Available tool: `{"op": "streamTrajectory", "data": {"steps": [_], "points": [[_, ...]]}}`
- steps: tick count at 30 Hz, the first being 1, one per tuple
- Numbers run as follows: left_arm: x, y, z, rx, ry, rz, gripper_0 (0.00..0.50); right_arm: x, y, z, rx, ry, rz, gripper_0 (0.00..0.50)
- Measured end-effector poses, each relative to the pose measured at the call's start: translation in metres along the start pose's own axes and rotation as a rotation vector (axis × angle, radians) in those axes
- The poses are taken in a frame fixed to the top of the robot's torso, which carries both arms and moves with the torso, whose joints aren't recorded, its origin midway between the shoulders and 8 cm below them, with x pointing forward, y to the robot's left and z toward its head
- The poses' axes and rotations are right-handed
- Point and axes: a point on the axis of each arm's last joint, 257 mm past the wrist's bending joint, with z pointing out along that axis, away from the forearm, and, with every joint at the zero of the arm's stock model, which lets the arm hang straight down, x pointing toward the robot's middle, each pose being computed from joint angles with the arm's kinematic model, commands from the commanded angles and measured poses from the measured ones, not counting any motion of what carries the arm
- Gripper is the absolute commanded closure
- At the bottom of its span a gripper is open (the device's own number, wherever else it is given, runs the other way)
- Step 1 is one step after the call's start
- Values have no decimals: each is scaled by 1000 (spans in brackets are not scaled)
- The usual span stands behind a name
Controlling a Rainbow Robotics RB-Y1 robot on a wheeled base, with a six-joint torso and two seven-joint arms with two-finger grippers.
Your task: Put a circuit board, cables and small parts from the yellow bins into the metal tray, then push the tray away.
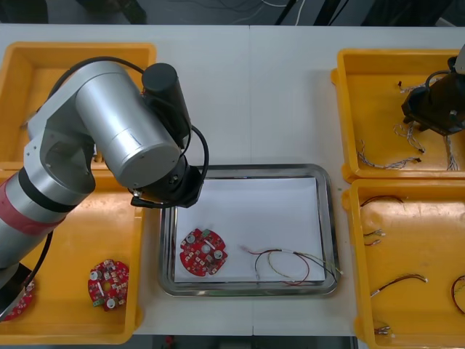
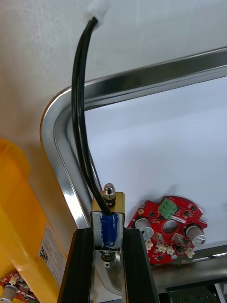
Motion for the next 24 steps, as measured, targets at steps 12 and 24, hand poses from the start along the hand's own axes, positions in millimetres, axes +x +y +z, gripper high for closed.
{"op": "streamTrajectory", "data": {"steps": [12, 24], "points": [[2, -16, 39, -30, 14, 39, 500, -2, 2, -3, 0, -3, -5, 500], [7, -23, 53, -42, 8, 75, 500, -1, 21, -58, 11, 71, -75, 500]]}}
